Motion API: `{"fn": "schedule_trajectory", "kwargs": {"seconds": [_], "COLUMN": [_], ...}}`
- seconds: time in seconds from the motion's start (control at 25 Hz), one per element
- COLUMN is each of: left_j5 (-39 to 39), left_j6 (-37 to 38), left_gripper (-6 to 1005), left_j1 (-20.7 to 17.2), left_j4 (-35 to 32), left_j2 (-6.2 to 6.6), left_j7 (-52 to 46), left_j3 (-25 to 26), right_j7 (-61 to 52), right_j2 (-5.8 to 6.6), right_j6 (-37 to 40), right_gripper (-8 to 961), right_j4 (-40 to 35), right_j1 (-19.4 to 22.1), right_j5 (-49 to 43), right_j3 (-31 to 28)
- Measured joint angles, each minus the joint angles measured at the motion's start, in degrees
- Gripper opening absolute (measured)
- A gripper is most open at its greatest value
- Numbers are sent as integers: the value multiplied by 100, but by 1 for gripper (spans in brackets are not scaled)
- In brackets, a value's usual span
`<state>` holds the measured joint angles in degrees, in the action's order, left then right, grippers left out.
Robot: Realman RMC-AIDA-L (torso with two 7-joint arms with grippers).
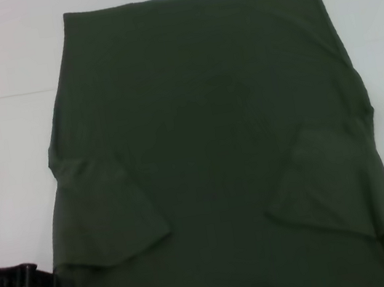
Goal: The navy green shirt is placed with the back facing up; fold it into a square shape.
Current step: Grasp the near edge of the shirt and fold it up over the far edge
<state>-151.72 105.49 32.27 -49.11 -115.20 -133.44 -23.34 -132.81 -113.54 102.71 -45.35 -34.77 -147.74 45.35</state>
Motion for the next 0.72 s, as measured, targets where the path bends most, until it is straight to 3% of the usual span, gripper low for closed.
{"fn": "schedule_trajectory", "kwargs": {"seconds": [0.44, 0.72], "left_j5": [-508, -930], "left_j6": [1196, 1296], "left_gripper": [37, 36], "left_j1": [-84, -133], "left_j4": [145, 128], "left_j2": [52, 2], "left_j7": [717, 785], "left_j3": [128, -124], "right_j7": [904, 1230], "right_j2": [100, 122], "right_j6": [1030, 1076], "right_gripper": [25, 25], "right_j4": [114, 459], "right_j1": [158, 164], "right_j5": [-36, -44], "right_j3": [20, 492]}}
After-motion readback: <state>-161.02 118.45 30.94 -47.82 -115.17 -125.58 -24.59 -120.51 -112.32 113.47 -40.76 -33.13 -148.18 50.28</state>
